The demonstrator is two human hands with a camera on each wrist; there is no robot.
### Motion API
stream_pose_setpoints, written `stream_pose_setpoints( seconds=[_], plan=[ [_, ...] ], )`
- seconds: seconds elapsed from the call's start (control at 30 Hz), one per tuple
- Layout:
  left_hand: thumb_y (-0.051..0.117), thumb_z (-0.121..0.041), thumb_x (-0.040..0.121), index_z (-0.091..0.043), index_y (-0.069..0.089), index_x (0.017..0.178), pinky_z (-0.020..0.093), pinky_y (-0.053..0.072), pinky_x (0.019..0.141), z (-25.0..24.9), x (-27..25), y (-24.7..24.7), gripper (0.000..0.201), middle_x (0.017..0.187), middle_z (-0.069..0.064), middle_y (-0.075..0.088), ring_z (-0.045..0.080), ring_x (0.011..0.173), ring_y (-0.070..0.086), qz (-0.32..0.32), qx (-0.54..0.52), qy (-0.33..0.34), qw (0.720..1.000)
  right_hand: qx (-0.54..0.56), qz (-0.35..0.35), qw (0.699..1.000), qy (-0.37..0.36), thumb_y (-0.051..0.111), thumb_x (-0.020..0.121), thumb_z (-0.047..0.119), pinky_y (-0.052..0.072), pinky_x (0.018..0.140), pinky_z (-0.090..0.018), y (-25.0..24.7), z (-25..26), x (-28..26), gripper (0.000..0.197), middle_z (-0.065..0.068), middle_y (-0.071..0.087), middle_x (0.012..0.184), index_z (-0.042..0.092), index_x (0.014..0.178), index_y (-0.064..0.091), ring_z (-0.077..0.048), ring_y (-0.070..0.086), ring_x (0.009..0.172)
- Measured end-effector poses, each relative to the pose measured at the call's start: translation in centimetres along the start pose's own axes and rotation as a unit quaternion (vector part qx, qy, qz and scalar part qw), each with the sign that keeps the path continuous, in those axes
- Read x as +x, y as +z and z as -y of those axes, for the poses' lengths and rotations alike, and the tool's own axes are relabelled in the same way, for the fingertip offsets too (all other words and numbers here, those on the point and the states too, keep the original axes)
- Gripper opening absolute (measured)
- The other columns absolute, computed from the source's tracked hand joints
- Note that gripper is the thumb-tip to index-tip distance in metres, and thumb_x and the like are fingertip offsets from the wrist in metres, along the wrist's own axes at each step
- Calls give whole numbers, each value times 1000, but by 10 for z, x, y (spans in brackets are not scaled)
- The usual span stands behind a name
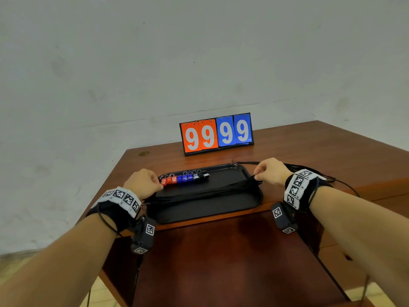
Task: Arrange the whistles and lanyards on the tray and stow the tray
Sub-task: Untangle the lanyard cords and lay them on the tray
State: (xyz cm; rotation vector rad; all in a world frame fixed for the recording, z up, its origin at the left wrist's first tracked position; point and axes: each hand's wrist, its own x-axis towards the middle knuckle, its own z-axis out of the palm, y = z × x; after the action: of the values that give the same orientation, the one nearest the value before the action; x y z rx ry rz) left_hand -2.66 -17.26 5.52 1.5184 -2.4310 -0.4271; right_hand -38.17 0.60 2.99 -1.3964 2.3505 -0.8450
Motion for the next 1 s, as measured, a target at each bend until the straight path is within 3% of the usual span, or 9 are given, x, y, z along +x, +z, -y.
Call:
stream_pose_setpoints(
  seconds=[0.1,0.2,0.3,0.47,0.6,0.7,0.8,1.0],
  plan=[
    [65,-35,91,-25,68,84,38,57,79,-24,2,3,13,86,-3,69,15,78,64,-9,-10,30,999,21,-23,999,-1,69,88,15,44,76,-24,-12,-3,-4,6,4,67,94,19,89,73,-11,60,87],
    [57,-32,97,-24,69,92,38,54,87,-56,8,14,15,96,-2,70,15,89,64,-4,-22,61,998,46,-45,998,11,66,91,17,44,61,-20,-29,-11,-6,6,5,63,93,20,94,70,-9,59,75],
    [56,-31,97,-23,69,98,40,53,91,-95,14,28,15,99,-3,69,15,93,63,19,-36,89,995,79,-51,995,36,66,92,16,48,53,-23,-48,-22,-7,13,1,64,97,21,104,64,-15,65,75],
    [58,-31,95,-25,70,97,41,53,92,-164,23,53,14,100,-4,68,16,95,63,42,-56,145,987,98,-63,991,63,62,93,12,57,63,-32,-74,-54,-12,17,0,63,93,19,109,62,-16,65,76],
    [57,-31,95,-24,70,96,39,52,90,-215,25,80,14,100,-4,68,19,95,63,48,-62,182,980,81,-75,991,77,62,93,12,50,55,-26,-89,-86,-12,20,0,62,91,18,111,63,-15,61,73],
    [56,-30,95,-21,71,97,37,52,90,-243,27,99,17,98,-3,70,18,93,64,59,-64,205,975,53,-70,993,73,63,91,13,47,55,-21,-97,-103,-11,23,-1,64,101,18,113,64,-13,62,73],
    [56,-28,95,-18,71,95,37,53,88,-264,33,113,18,93,-2,72,18,89,66,72,-67,217,971,13,-37,997,61,62,91,13,45,60,-17,-101,-112,-6,30,1,65,106,15,120,64,-12,62,81],
    [53,-25,94,-18,70,94,38,54,87,-286,48,127,19,92,-3,71,17,87,66,87,-72,209,971,-86,85,993,12,64,93,19,44,97,-29,-98,-100,30,41,-2,57,137,18,133,60,-21,56,121]
  ],
)
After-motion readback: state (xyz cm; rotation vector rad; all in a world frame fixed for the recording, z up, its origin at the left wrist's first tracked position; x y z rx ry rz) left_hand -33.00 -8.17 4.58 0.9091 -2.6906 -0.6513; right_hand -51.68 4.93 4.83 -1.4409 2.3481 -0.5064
